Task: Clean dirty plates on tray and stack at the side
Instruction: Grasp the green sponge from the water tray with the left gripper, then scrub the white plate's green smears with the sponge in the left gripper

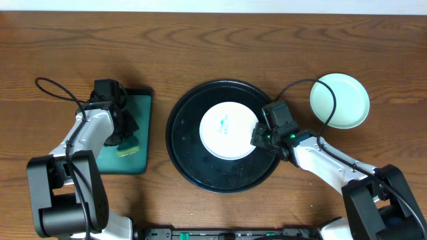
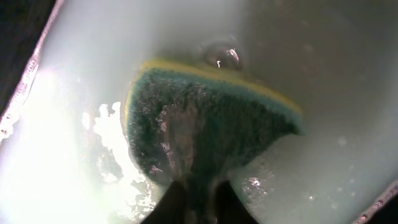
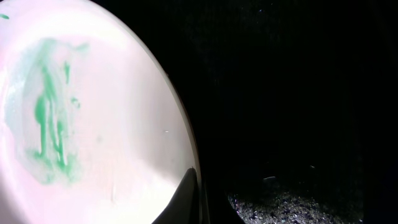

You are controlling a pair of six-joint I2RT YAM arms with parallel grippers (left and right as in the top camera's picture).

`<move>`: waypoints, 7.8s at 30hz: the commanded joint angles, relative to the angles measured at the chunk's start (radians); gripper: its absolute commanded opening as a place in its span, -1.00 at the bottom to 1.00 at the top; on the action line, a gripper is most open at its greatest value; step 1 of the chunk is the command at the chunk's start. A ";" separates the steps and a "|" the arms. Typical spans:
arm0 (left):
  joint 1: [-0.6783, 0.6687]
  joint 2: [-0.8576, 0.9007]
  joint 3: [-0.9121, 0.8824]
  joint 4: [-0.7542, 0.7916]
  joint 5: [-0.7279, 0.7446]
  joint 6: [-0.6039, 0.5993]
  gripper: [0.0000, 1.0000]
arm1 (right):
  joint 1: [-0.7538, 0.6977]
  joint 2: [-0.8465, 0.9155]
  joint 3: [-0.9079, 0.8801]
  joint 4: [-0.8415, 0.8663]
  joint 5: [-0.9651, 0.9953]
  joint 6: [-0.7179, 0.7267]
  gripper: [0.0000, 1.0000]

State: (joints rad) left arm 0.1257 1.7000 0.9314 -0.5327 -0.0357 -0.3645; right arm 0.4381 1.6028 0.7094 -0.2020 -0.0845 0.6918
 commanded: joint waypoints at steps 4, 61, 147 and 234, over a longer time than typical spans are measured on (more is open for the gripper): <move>0.008 0.025 -0.010 0.001 0.029 0.016 -0.86 | -0.005 0.010 -0.001 -0.013 -0.029 -0.017 -0.97; -0.024 -0.428 -0.003 -0.119 0.455 0.058 -0.86 | 0.032 0.010 -0.001 -0.010 -0.198 -0.046 -0.97; -0.658 0.149 0.116 -0.151 -0.027 -0.159 -0.86 | 0.114 0.010 -0.001 0.027 -0.211 -0.034 -0.97; -0.681 0.091 0.394 -0.411 -0.257 -0.172 -0.86 | 0.165 0.098 -0.001 0.101 -0.141 0.237 -0.98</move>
State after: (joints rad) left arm -0.5671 1.8305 1.2675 -0.9264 -0.2466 -0.5270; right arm 0.5991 1.6714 0.7101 -0.0879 -0.2516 0.9089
